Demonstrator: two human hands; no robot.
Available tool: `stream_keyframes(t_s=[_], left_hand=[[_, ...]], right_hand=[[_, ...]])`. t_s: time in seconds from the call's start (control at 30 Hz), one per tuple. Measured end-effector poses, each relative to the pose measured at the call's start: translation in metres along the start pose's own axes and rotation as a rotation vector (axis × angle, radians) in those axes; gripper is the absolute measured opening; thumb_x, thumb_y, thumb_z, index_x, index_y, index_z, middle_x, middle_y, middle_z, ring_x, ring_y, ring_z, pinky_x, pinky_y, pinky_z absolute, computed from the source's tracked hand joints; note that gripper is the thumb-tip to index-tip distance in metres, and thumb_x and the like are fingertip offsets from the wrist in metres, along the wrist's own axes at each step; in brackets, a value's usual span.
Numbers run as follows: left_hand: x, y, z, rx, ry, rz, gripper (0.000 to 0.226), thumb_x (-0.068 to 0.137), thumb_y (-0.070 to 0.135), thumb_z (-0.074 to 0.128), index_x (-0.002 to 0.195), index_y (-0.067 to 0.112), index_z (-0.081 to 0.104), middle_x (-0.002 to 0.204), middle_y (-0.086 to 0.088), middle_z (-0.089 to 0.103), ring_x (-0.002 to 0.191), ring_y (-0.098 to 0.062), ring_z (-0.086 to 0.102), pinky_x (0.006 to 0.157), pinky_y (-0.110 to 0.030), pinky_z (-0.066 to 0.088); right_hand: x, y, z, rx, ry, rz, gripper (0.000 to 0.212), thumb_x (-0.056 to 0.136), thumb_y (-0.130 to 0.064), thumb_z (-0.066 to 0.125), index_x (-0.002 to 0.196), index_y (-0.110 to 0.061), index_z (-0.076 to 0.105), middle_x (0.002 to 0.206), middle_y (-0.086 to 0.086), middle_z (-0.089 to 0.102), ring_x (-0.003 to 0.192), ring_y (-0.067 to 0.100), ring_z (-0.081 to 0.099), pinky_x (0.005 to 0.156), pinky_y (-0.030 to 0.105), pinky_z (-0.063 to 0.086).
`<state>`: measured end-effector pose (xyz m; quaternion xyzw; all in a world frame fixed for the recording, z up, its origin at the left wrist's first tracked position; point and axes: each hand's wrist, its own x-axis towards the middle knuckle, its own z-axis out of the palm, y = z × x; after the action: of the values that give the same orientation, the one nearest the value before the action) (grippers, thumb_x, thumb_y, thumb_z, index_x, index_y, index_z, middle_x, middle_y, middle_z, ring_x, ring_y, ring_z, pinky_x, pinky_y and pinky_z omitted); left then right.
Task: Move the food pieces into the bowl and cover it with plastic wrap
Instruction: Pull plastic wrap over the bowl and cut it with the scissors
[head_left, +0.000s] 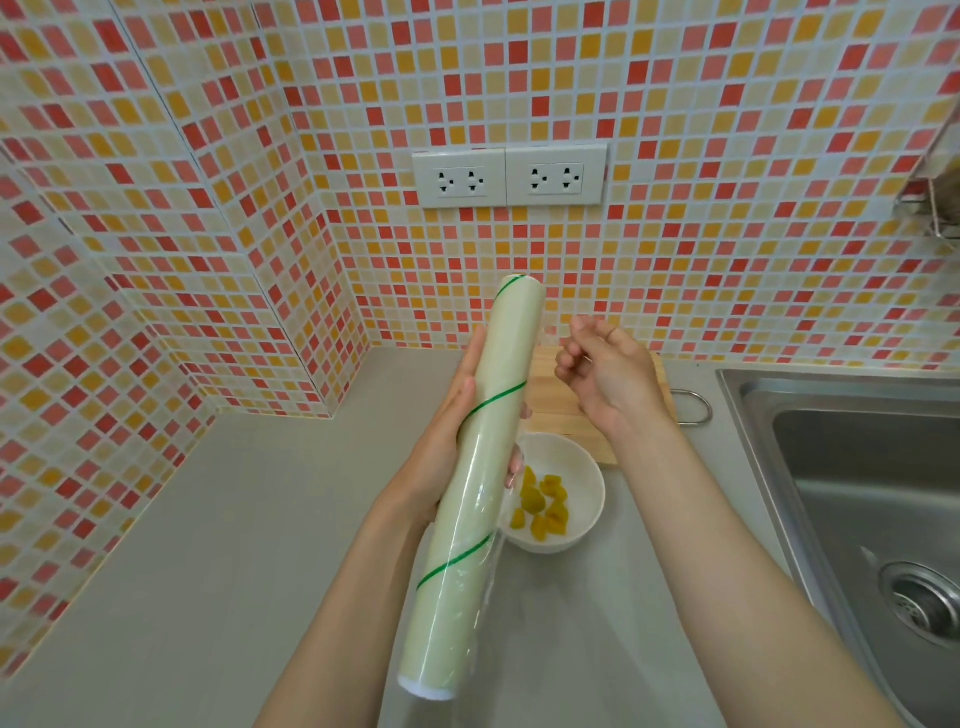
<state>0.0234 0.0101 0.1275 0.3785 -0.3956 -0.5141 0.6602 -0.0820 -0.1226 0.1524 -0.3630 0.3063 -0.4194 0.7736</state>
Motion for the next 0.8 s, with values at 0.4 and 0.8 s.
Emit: stream_keyframes(t_s=[0.4, 0.8], left_hand=[[0.001, -0.001, -0.003, -0.026, -0.025, -0.005, 0.052, 0.087, 0.053, 0.050, 0.135, 0.059, 0.028, 0.096, -0.017, 0.061, 0.050, -0.028, 0.062, 0.047, -0.034, 0.054], [0.015, 0.012, 0.004, 0.387, 0.282, 0.035, 0.048, 0.098, 0.035, 0.041, 0.133, 0.063, 0.022, 0.152, 0.006, 0.032, 0.083, -0.030, 0.065, 0.064, -0.039, 0.057]], right_hand=[[-0.008, 0.006, 0.009, -0.198, -0.025, -0.044, 0.025, 0.097, -0.017, 0.043, 0.075, -0.011, 0.054, 0.068, 0.005, 0.059, 0.045, 0.015, 0.057, 0.043, 0.023, 0.043], [-0.001, -0.008, -0.019, -0.202, 0.067, -0.148, 0.028, 0.094, -0.040, 0.046, 0.099, -0.016, 0.060, 0.065, -0.002, 0.065, 0.051, 0.014, 0.065, 0.044, 0.022, 0.046]])
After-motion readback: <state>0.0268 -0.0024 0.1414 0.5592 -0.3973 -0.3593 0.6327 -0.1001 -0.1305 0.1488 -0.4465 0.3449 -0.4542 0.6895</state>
